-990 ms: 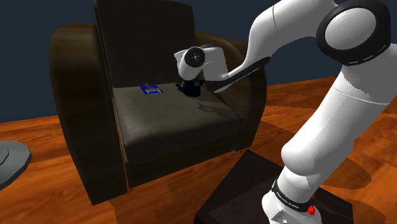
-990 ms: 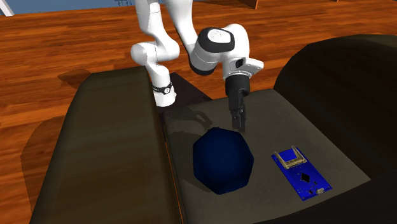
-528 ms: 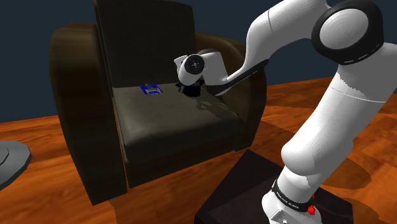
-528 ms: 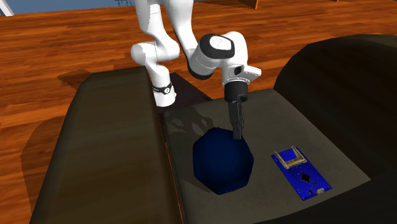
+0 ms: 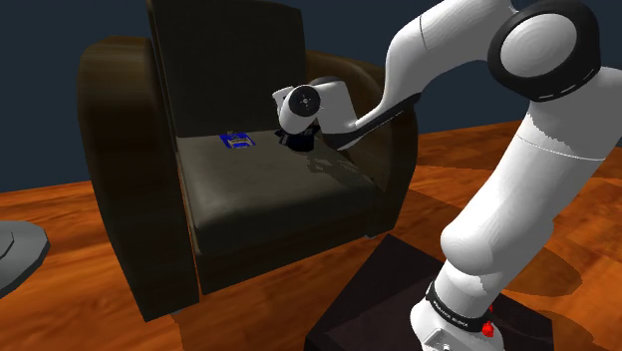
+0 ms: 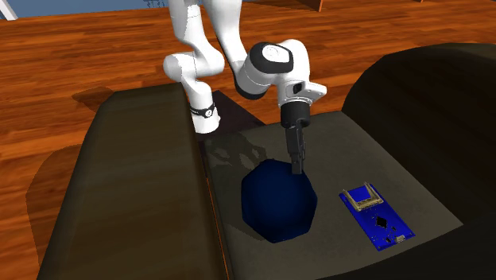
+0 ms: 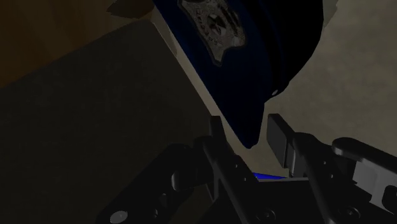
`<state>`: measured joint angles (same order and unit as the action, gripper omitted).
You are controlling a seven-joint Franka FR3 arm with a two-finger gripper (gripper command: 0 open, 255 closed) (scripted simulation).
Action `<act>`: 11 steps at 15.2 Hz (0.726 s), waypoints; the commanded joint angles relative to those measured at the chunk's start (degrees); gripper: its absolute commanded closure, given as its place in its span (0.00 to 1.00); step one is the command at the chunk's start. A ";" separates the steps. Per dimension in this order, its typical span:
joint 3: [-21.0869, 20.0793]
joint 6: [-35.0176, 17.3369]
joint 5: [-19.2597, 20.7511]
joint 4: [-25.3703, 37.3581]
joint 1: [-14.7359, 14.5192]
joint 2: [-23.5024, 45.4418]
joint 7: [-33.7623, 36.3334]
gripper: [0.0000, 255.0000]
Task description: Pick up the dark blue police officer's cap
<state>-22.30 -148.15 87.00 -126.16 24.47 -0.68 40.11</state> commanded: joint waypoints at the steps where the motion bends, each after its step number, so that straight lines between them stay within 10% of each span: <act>1: 0.08 -0.12 -0.96 0.11 0.06 -0.39 -1.02 1.00; 11: 0.58 -0.44 -11.02 1.69 -0.07 -4.52 -11.60 1.00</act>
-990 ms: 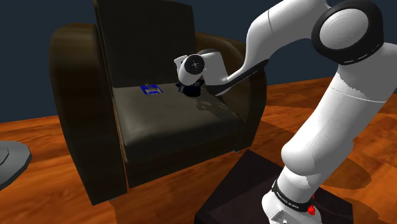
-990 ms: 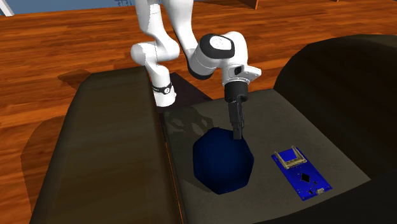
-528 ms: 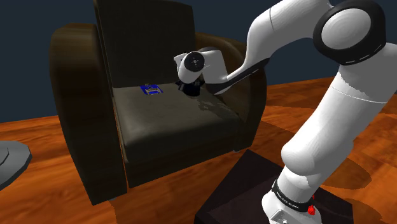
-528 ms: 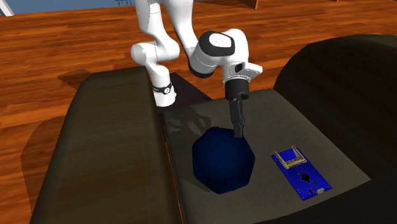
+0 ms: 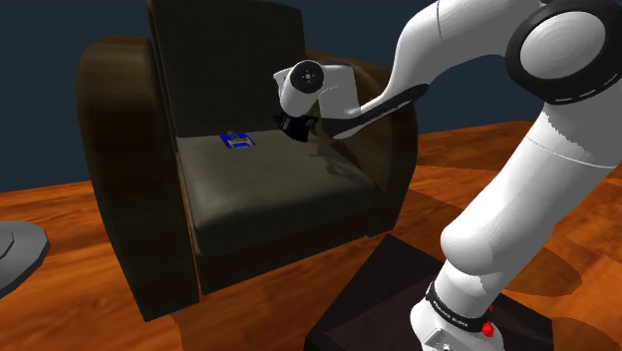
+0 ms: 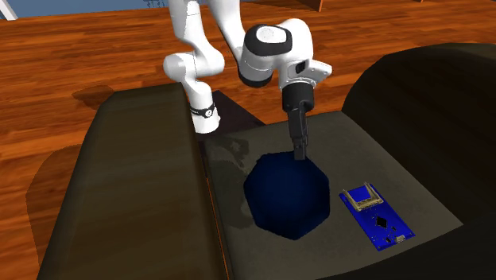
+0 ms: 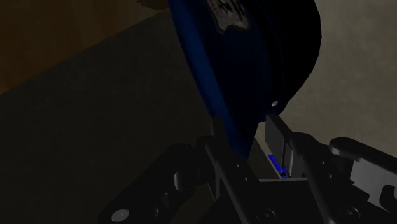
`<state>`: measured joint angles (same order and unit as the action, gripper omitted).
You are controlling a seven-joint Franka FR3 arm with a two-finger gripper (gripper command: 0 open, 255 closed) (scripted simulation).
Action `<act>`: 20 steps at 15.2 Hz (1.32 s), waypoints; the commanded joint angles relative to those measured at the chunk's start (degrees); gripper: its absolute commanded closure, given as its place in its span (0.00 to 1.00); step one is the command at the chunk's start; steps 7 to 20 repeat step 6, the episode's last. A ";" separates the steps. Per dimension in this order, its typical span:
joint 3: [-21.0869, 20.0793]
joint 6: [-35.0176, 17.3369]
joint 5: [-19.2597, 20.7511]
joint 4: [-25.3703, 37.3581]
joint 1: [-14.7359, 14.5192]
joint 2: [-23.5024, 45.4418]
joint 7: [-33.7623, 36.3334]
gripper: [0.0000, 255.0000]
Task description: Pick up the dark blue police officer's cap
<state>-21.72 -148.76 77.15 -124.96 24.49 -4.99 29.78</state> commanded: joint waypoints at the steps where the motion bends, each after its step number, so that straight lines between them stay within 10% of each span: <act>1: 0.09 0.22 -2.17 0.71 -0.15 -0.57 -2.32 1.00; 20: 0.34 0.49 -5.27 1.45 -0.37 -1.63 -5.63 1.00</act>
